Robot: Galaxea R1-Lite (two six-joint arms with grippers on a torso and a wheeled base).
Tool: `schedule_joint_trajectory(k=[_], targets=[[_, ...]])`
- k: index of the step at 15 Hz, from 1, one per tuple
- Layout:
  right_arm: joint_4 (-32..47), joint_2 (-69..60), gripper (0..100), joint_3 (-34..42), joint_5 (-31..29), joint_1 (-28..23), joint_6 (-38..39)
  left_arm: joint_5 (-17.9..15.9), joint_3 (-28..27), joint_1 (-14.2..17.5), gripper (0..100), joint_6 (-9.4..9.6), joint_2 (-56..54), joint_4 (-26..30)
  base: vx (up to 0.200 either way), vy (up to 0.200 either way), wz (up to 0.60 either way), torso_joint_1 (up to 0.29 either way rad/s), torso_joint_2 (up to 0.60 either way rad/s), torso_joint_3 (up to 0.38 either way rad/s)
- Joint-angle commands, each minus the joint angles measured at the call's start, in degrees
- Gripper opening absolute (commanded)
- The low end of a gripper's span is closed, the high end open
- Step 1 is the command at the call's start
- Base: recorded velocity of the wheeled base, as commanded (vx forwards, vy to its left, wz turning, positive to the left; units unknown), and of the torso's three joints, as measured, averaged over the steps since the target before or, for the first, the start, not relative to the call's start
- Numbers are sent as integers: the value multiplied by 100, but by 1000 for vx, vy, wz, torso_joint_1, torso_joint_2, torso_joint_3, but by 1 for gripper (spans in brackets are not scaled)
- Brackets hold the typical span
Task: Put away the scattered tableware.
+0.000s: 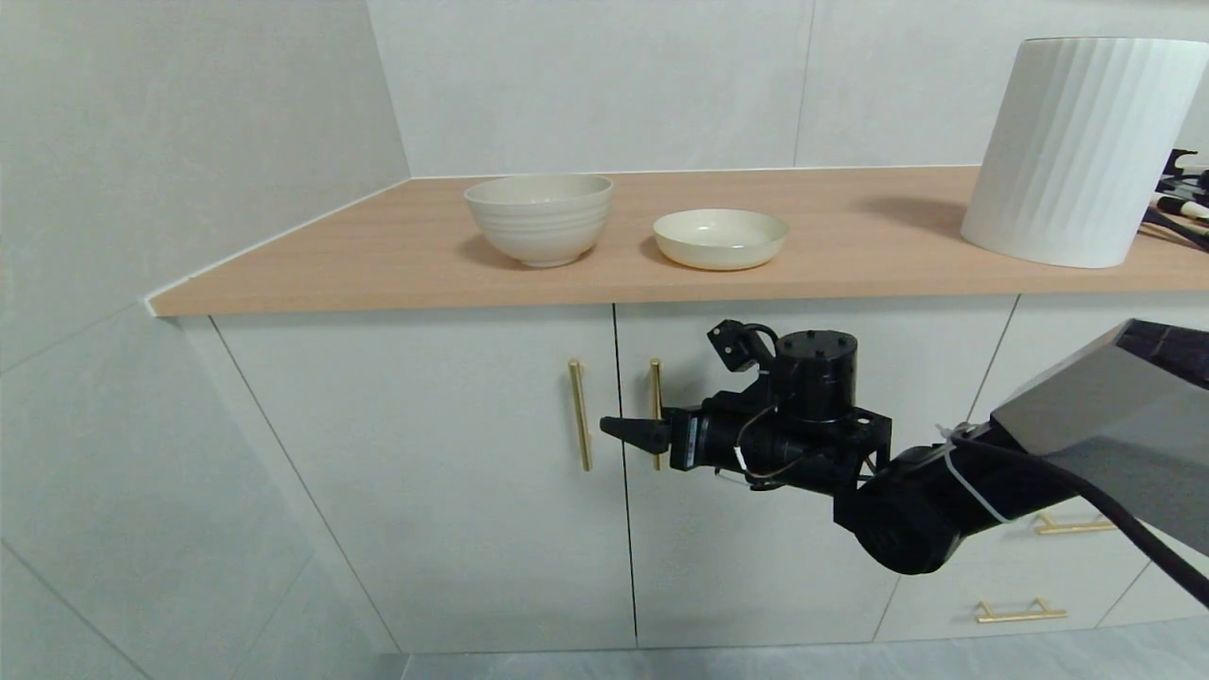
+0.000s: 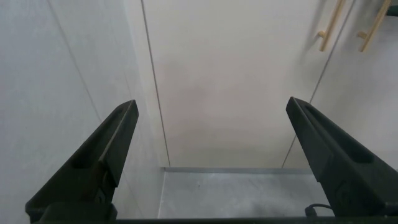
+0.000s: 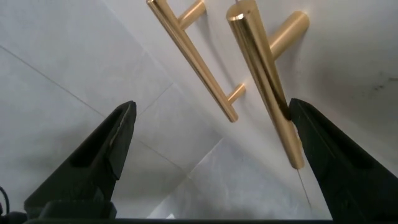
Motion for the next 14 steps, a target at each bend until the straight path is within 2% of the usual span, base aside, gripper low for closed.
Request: schedule_joint_trajectory(k=[1, 10, 14], targets=[[-57, 120, 100, -15, 25, 15, 5, 3, 0, -2, 100, -2, 0, -2, 0, 0, 0, 0, 0, 0], [-83, -179, 100, 275, 218, 217, 269, 3, 0, -2, 100, -2, 0, -2, 0, 0, 0, 0, 0, 0], [-610, -618, 100, 1251, 886, 209, 260, 3, 0, -2, 100, -2, 0, -2, 0, 0, 0, 0, 0, 0]])
